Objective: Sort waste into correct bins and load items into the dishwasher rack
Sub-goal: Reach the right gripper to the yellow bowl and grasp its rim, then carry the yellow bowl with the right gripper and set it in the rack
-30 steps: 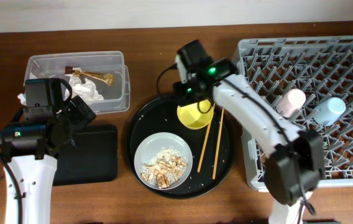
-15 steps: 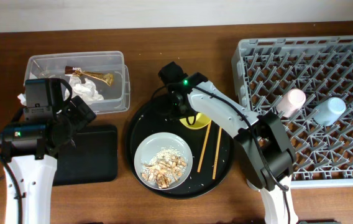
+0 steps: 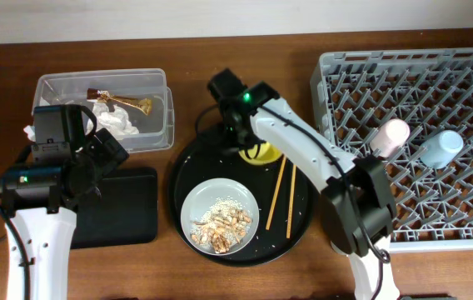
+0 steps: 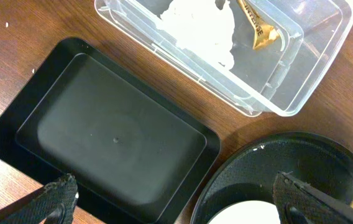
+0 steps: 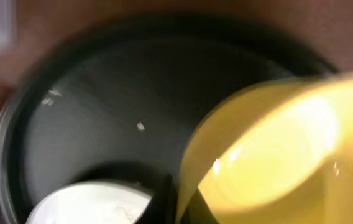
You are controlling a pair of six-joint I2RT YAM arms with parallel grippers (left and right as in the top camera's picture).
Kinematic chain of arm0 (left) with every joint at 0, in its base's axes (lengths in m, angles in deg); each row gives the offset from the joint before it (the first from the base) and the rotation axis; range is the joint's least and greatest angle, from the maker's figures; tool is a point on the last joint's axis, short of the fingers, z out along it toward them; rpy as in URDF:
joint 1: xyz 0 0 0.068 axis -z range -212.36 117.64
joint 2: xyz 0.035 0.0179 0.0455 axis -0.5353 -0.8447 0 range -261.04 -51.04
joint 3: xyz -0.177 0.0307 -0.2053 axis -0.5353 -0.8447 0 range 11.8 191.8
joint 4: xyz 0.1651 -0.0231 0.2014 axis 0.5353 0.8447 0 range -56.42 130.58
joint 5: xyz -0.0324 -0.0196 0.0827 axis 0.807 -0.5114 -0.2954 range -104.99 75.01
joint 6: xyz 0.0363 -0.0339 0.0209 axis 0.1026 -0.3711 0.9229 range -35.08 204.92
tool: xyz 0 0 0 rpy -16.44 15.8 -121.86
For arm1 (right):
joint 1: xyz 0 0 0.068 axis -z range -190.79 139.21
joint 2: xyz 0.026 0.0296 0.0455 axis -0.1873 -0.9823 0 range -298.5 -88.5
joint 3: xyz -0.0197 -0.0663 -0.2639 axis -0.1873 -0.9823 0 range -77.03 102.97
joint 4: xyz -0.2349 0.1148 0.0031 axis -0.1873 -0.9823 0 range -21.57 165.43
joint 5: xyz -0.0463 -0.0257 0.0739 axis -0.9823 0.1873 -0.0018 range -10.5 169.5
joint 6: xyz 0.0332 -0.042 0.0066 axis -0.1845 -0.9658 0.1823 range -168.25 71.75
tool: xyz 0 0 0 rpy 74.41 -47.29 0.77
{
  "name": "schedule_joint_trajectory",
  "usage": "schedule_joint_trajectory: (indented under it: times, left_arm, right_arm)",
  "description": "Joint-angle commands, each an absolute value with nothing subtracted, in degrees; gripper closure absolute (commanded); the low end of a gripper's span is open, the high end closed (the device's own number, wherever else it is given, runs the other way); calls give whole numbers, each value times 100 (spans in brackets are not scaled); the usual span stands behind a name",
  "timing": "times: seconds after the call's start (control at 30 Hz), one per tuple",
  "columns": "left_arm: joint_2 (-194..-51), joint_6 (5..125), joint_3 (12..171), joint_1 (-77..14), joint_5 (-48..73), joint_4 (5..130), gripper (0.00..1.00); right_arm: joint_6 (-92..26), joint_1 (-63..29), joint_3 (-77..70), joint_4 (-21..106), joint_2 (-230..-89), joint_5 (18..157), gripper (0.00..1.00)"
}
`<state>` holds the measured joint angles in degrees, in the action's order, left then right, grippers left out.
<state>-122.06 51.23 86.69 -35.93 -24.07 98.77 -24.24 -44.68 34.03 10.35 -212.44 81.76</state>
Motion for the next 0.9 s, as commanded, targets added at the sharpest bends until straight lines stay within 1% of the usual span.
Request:
schedule_joint_trajectory:
  times: [0.0, 0.07, 0.1, 0.13, 0.17, 0.23, 0.37, 0.43, 0.47, 0.53, 0.6, 0.73, 0.87]
  left_arm:
    - [-12143, 5086, 8669, -3618, -2490, 9884, 1]
    - [-12143, 5086, 8669, -3618, -2490, 9884, 1]
    - [-12143, 5086, 8669, -3618, -2490, 9884, 1]
    - [-12143, 5086, 8669, -3618, -2490, 9882, 1]
    - [-12143, 5086, 8669, -3618, -2490, 9884, 0]
    - [-12143, 5086, 8669, -3618, -2490, 9882, 1]
    - [-12143, 5086, 8669, -3618, -2490, 9882, 1]
    - [-12143, 5086, 8669, -3618, -2490, 9882, 1]
    - [-12143, 5086, 8669, -3618, -2490, 9882, 1]
    - [-12143, 5086, 8669, -3618, -2490, 9882, 1]
    - [-12143, 5086, 8669, -3618, -2490, 9882, 1]
    - [-12143, 5086, 8669, -3618, -2490, 9882, 1]
    - [-12143, 5086, 8669, -3618, -2490, 9882, 1]
  right_arm:
    - [-2840, -3882, 4769, 388, -21083, 8937, 96]
    - [-3262, -3349, 5517, 63, -21067, 9890, 96]
    - [-3568, -2735, 6050, -134, -21067, 10650, 96]
    - [-3764, -2243, 6284, -241, -21067, 11131, 96]
    - [-3992, -1673, 6378, -298, -21067, 11645, 96]
    - [-4311, -794, 6365, -401, -21072, 12213, 96]
    - [-4958, 1083, 6192, -560, -21080, 12305, 96]
    - [-5137, 1604, 6002, -508, -21080, 12379, 96]
    - [-5469, 1835, 5819, -442, -21080, 12556, 96]
    - [-5602, 2100, 5395, -75, -21080, 12766, 96]
    - [-5598, 2351, 4544, 976, -21080, 13583, 96]
    - [-5458, 2408, 3364, 2528, -21087, 14838, 96]
    - [-5312, 2410, 3170, 2672, -21264, 14836, 96]
